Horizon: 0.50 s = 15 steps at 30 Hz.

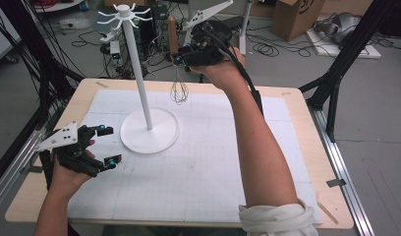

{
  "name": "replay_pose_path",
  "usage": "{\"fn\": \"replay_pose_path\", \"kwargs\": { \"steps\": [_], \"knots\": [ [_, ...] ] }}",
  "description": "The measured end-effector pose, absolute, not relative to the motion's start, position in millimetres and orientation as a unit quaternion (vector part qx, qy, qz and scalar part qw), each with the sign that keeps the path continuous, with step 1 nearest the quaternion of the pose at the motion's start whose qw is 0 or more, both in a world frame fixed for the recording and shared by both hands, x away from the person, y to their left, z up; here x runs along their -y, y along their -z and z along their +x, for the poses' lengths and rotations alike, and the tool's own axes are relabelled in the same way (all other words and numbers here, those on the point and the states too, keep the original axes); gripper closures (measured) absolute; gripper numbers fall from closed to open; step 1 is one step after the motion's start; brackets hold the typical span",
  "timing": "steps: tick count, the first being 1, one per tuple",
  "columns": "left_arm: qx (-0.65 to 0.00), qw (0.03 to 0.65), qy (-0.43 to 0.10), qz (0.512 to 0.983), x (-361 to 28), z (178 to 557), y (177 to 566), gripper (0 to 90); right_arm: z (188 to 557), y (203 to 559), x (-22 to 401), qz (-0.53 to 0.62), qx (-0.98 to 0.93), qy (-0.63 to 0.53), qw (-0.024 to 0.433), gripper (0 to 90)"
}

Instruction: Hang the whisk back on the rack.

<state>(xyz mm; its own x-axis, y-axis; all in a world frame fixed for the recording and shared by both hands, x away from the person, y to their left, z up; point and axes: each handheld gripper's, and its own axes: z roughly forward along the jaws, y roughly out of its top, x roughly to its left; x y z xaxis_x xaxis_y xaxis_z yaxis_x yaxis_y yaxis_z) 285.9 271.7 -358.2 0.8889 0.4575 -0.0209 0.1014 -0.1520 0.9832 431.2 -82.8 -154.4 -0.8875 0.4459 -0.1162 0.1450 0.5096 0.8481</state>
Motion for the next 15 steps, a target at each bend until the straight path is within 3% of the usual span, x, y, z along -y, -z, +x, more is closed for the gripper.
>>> {"fn": "replay_pose_path", "kwargs": {
  "steps": [15],
  "knots": [
    [-0.188, 0.627, -0.144, 0.742, -274.6, 285.3, 357.2, 5.3, 438.5, 145.4, 54.8, 0.188, -0.862, -0.44, 0.169, 70.8]
  ]
}}
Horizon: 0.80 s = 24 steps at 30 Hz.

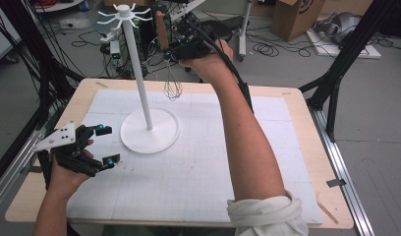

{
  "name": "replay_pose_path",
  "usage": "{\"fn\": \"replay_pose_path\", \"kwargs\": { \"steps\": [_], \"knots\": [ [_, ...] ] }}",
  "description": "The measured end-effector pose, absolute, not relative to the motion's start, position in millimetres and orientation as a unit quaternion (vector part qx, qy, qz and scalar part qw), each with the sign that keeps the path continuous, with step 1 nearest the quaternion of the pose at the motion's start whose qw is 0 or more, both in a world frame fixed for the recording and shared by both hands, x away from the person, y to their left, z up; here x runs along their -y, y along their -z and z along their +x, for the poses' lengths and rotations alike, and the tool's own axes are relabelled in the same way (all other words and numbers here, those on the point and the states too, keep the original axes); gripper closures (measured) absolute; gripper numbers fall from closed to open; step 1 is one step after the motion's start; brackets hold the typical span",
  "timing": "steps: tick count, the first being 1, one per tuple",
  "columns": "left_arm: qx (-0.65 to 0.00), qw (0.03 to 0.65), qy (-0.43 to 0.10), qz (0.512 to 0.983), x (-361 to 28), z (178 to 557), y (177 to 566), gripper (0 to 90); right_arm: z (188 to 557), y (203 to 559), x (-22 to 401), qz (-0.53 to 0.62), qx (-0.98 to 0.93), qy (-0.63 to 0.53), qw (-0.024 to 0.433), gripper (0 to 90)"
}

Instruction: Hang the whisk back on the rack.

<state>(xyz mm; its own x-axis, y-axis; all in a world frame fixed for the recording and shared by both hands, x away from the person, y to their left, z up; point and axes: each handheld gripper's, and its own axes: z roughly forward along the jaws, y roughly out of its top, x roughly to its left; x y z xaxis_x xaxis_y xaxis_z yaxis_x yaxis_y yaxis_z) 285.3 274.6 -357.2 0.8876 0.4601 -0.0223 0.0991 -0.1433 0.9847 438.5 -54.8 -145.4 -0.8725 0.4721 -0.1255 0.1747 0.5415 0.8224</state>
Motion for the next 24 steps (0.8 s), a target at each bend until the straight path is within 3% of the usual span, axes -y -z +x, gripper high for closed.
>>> {"fn": "replay_pose_path", "kwargs": {
  "steps": [24],
  "knots": [
    [-0.188, 0.627, -0.145, 0.742, -276.1, 285.1, 357.2, 5.3, 442.5, 144.9, 29.5, 0.188, -0.871, -0.422, 0.169, 70.8]
  ]
}}
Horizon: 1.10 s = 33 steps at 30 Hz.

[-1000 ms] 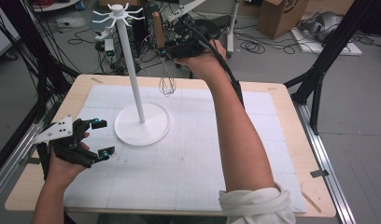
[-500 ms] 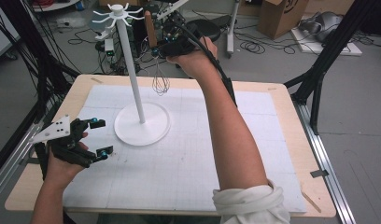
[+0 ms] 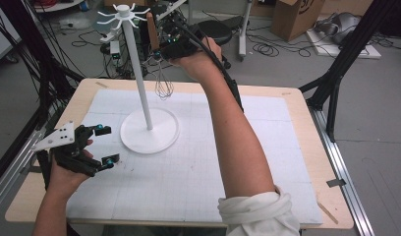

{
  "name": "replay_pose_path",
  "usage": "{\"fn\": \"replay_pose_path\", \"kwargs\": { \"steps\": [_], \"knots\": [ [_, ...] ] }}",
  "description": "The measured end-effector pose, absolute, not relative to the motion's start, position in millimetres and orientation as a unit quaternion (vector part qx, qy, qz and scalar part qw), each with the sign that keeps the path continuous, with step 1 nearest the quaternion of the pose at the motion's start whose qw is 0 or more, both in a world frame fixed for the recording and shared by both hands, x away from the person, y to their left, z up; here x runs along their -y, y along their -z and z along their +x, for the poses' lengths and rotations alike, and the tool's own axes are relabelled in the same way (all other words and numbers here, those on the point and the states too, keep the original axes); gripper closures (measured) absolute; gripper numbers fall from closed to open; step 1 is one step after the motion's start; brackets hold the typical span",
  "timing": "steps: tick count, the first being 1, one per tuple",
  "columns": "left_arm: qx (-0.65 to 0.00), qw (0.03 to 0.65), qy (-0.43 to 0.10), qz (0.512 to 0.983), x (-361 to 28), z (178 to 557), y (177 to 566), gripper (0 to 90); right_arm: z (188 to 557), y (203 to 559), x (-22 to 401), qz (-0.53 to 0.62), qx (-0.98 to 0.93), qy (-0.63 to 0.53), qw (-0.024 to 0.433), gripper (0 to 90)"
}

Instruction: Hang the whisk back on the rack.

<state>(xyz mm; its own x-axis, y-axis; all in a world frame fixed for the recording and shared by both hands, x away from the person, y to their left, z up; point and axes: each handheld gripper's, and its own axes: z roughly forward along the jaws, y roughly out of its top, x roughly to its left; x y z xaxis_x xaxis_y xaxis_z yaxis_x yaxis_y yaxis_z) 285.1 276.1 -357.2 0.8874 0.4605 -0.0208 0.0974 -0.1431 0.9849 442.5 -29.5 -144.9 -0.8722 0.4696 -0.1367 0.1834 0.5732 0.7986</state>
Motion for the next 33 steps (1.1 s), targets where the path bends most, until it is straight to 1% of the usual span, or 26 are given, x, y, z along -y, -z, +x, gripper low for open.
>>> {"fn": "replay_pose_path", "kwargs": {
  "steps": [13, 18, 22, 23, 26, 29, 30, 33],
  "knots": [
    [-0.189, 0.626, -0.145, 0.743, -275.9, 285.1, 357.8, 5.3, 442.5, 139.8, 23.6, 0.187, -0.871, -0.419, 0.175, 70.8],
    [-0.189, 0.625, -0.145, 0.744, -275.6, 284.7, 357.7, 5.3, 445.4, 144.8, 22.3, 0.196, -0.874, -0.411, 0.171, 70.6],
    [-0.189, 0.626, -0.143, 0.743, -275.8, 284.8, 357.8, 5.3, 443.4, 147.8, 22.1, 0.19, -0.871, -0.416, 0.177, 69.8],
    [-0.189, 0.626, -0.143, 0.743, -275.8, 284.9, 357.8, 5.3, 442.2, 148.4, 22.9, 0.189, -0.869, -0.419, 0.182, 68.6],
    [-0.189, 0.625, -0.143, 0.744, -275.6, 285.0, 358.0, 5.3, 439.2, 149.5, 27.0, 0.19, -0.86, -0.436, 0.184, 59.9],
    [-0.188, 0.626, -0.143, 0.743, -275.6, 285.2, 358.0, 5.2, 435.8, 149.8, 30.5, 0.186, -0.858, -0.443, 0.18, 58.8],
    [-0.188, 0.627, -0.142, 0.743, -275.3, 285.0, 358.3, 5.3, 430.0, 150.2, 34.7, 0.179, -0.856, -0.449, 0.186, 55.3],
    [-0.189, 0.625, -0.141, 0.744, -274.7, 285.3, 358.4, 5.3, 424.5, 151.0, 40.0, 0.173, -0.852, -0.458, 0.187, 53.6]
  ]
}}
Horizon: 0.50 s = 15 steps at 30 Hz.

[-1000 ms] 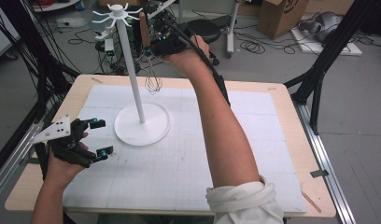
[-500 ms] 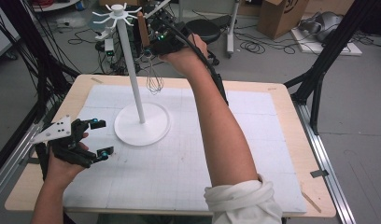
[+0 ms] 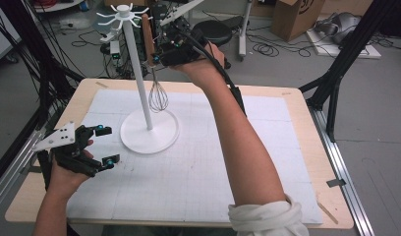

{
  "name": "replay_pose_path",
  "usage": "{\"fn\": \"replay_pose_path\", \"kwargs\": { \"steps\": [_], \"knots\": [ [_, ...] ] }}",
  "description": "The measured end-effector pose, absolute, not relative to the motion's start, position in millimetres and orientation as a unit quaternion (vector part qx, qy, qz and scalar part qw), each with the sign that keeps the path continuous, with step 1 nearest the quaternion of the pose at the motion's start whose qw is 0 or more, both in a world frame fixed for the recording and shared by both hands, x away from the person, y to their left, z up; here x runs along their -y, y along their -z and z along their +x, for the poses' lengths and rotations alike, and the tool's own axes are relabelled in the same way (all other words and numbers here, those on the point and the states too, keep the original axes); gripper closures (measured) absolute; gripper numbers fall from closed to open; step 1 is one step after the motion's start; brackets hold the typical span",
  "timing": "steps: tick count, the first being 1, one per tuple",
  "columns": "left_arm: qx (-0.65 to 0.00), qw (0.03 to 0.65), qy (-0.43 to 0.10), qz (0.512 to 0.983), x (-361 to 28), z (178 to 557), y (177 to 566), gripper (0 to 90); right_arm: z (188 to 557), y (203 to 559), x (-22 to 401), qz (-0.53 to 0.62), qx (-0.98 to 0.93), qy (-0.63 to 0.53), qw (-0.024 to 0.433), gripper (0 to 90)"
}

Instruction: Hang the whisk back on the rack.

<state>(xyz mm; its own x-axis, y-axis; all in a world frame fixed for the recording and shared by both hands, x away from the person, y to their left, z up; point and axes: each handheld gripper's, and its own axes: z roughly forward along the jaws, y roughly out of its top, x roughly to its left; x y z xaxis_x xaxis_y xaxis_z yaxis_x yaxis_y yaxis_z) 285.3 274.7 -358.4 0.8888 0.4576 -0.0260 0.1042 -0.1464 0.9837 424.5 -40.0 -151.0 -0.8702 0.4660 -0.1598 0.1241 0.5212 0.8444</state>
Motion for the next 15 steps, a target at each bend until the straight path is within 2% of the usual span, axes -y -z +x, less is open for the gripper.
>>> {"fn": "replay_pose_path", "kwargs": {
  "steps": [4, 9, 15],
  "knots": [
    [-0.186, 0.626, -0.14, 0.745, -273.6, 284.9, 358.2, 5.3, 412.1, 157.6, 54.7, 0.166, -0.844, -0.475, 0.184, 48.9],
    [-0.187, 0.627, -0.139, 0.743, -273.0, 284.8, 358.0, 5.3, 399.9, 166.7, 75.9, 0.166, -0.837, -0.493, 0.172, 48.6],
    [-0.189, 0.624, -0.137, 0.746, -270.9, 285.7, 359.1, 5.3, 385.7, 180.3, 100.3, 0.166, -0.832, -0.503, 0.168, 43.0]
  ]
}}
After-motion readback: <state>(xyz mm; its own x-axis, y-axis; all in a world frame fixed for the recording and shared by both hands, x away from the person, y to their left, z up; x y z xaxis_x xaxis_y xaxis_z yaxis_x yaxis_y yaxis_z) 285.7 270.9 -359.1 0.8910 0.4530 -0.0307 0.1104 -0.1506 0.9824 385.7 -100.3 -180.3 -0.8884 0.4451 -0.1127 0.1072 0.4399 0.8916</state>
